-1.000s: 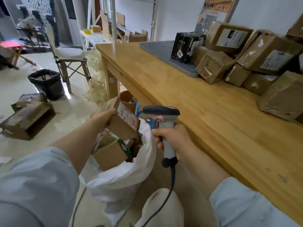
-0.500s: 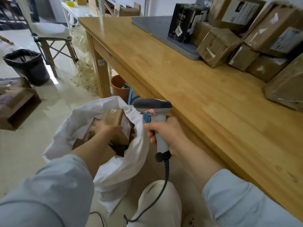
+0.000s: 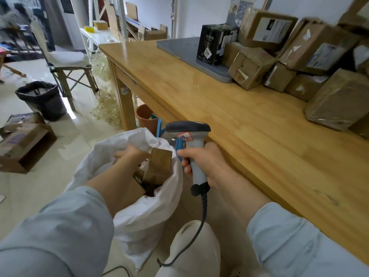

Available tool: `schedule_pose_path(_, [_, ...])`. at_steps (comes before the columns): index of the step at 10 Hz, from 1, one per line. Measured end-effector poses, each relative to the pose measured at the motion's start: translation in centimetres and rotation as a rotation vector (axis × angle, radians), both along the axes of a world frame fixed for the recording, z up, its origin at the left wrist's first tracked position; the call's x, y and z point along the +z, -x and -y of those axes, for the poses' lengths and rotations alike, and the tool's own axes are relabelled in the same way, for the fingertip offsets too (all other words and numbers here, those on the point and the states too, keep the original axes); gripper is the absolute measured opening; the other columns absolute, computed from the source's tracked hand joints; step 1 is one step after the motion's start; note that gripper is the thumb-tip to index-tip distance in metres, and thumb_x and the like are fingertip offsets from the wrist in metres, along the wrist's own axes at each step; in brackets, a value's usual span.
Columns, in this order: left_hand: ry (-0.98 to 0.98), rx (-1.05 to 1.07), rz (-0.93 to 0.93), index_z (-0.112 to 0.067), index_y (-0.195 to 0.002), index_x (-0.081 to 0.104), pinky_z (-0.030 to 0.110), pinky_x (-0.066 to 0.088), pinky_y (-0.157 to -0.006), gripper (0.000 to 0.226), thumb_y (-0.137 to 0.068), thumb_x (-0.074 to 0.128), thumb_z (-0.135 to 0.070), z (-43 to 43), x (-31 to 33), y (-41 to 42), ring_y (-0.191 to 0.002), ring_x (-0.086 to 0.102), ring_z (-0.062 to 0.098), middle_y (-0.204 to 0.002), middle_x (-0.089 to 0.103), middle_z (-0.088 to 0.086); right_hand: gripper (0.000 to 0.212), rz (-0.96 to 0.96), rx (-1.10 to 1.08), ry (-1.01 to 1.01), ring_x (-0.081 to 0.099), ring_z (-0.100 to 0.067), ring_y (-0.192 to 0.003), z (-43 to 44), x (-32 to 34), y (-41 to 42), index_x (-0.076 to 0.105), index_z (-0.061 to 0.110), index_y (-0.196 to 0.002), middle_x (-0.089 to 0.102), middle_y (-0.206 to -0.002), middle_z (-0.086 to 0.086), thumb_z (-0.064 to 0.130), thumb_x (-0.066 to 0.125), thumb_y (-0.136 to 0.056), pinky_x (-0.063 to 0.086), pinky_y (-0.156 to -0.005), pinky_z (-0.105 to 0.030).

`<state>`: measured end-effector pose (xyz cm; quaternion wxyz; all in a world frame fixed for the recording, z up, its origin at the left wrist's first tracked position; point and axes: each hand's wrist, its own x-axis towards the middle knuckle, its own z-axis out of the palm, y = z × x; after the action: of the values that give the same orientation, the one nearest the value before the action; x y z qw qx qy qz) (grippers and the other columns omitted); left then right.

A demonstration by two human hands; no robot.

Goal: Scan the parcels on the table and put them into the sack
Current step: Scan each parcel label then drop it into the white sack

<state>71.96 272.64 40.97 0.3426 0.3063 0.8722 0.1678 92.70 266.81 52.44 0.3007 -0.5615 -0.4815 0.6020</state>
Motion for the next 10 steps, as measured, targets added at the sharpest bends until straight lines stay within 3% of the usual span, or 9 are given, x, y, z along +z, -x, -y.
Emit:
schedule_pose_path(2, [-0.311,0.061,-0.033,-0.013,-0.128,0.048,0.045,0.040,-0.103,0.054,-0.085,0.067,-0.039,-1.1,7.6,-3.5,-0.122,0.042,0.036,-0.135,0.041,0.021,0.011,-0.092,-0.089,-0.052,0.051,-0.013,-0.040,1.5,3.3,-2.2,0.060,0.002,-0.084,0.058,-0.053,-0.006,0.006,0.070,-0.081,0.046,-0.044,-0.023])
schedule_pose_path(3, [-0.487,-0.055,-0.043,-0.016,-0.141,0.040,0.045,0.035,-0.106,0.061,-0.087,0.064,-0.031,-1.9,11.3,-6.3,-0.130,0.035,0.038,-0.144,0.031,0.022,0.011,-0.150,-0.165,-0.072,0.050,-0.015,-0.041,1.7,5.8,-4.2,0.059,0.002,-0.084,0.057,-0.055,-0.008,0.006,0.069,-0.082,0.045,-0.044,-0.023])
schedule_pose_path(4, [-0.618,-0.207,-0.067,-0.021,-0.149,0.032,0.035,0.040,-0.097,0.067,-0.090,0.063,-0.028,-3.0,15.2,-10.1,-0.132,0.036,0.034,-0.149,0.029,0.017,0.013,-0.232,-0.265,-0.085,0.049,-0.015,-0.037,1.0,8.3,-7.1,0.057,0.001,-0.077,0.055,-0.055,-0.009,0.004,0.067,-0.084,0.043,-0.042,-0.021])
schedule_pose_path(5, [-0.698,-0.334,-0.032,-0.023,-0.149,0.032,0.029,0.045,-0.082,0.068,-0.089,0.063,-0.026,-4.5,17.8,-13.9,-0.120,0.050,0.030,-0.146,0.039,0.014,0.012,-0.288,-0.352,-0.078,0.049,-0.014,-0.036,-0.7,10.1,-10.2,0.055,0.002,-0.081,0.055,-0.053,-0.007,0.005,0.066,-0.085,0.043,-0.040,-0.020])
schedule_pose_path(6, [-0.728,-0.440,-0.010,-0.020,-0.149,0.031,0.037,0.052,-0.085,0.072,-0.087,0.066,-0.026,-6.4,20.0,-16.8,-0.106,0.059,0.026,-0.141,0.046,0.011,0.017,-0.297,-0.396,-0.087,0.049,-0.013,-0.037,-2.8,11.3,-13.1,0.054,0.004,-0.072,0.054,-0.050,-0.005,0.005,0.064,-0.086,0.042,-0.039,-0.021])
schedule_pose_path(7, [-0.753,-0.508,-0.011,-0.016,-0.150,0.028,0.038,0.049,-0.094,0.078,-0.086,0.068,-0.034,-9.0,21.2,-19.1,-0.116,0.054,0.026,-0.147,0.040,0.010,0.027,-0.298,-0.409,-0.093,0.046,-0.011,-0.035,-5.2,12.3,-15.2,0.050,0.007,-0.064,0.050,-0.044,-0.001,0.005,0.058,-0.090,0.040,-0.038,-0.018])
schedule_pose_path(8, [-0.760,-0.532,-0.011,-0.014,-0.152,0.024,0.042,0.038,-0.107,0.090,-0.083,0.068,-0.051,-12.3,21.7,-21.2,-0.136,0.037,0.029,-0.153,0.032,0.011,0.019,-0.315,-0.464,-0.109,0.048,-0.012,-0.035,-8.2,12.5,-17.0,0.052,0.005,-0.070,0.052,-0.052,-0.005,0.001,0.061,-0.085,0.040,-0.037,-0.018])
schedule_pose_path(10, [-0.671,-0.504,-0.063,-0.024,-0.154,0.008,0.050,0.026,-0.114,0.108,-0.074,0.070,-0.063,-19.7,21.5,-25.0,-0.143,0.017,0.038,-0.156,0.016,0.019,0.010,-0.378,-0.500,-0.051,0.051,-0.014,-0.037,-14.5,11.4,-19.7,0.055,0.002,-0.080,0.055,-0.054,-0.007,0.000,0.064,-0.081,0.044,-0.039,-0.020])
